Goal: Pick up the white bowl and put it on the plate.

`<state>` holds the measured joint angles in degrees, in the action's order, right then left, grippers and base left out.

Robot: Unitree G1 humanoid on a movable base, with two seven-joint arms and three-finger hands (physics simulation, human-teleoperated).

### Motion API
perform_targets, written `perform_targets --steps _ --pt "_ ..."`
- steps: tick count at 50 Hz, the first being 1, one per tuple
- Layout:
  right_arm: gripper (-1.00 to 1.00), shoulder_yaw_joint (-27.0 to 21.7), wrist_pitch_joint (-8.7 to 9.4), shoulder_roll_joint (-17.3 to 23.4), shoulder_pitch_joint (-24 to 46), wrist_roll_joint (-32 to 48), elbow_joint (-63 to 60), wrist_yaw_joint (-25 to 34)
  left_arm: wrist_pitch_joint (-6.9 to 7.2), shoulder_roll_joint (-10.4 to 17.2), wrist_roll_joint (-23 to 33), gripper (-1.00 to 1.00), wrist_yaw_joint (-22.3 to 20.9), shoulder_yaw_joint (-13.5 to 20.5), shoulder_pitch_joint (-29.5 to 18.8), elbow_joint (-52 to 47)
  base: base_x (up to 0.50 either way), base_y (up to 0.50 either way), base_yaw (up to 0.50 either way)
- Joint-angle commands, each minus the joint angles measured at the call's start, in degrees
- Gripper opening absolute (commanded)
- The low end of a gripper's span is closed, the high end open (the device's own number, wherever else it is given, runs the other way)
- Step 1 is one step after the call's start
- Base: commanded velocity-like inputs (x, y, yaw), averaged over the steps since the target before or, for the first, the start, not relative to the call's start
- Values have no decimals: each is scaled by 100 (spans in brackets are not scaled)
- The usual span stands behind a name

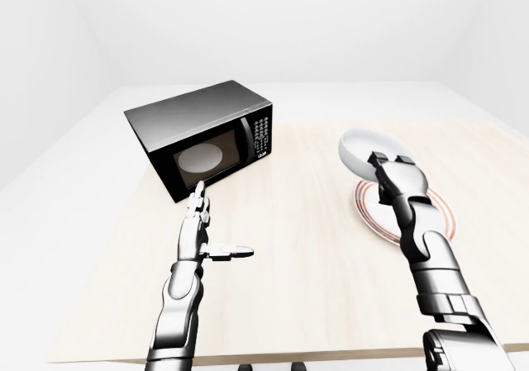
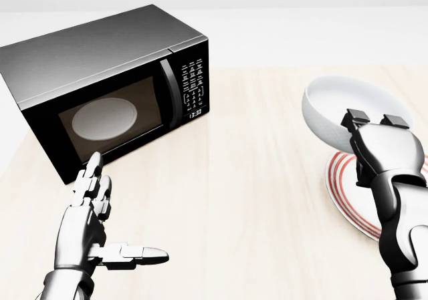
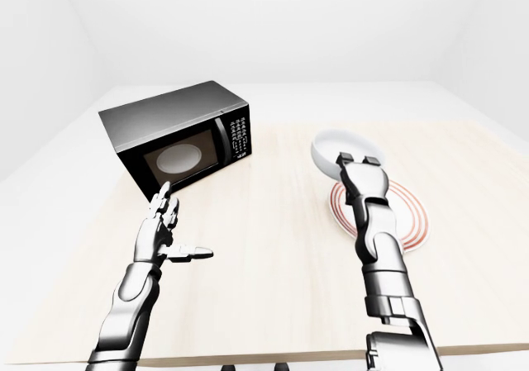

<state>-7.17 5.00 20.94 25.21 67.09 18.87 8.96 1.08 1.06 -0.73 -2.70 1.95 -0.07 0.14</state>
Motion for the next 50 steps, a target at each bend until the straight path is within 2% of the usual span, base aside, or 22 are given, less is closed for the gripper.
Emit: perform_targets --steps 1,14,50 --pt "-100 -219 0 217 -77 -237 246 -311 -17 6 14 100 28 8 -19 45 0 0 0" --pt "-100 -269 0 573 43 -511 914 -709 -15 5 13 100 30 8 -19 45 0 0 0" --pt "-100 -398 0 899 -66 -755 1436 -999 -16 5 14 100 28 8 -19 45 0 0 0"
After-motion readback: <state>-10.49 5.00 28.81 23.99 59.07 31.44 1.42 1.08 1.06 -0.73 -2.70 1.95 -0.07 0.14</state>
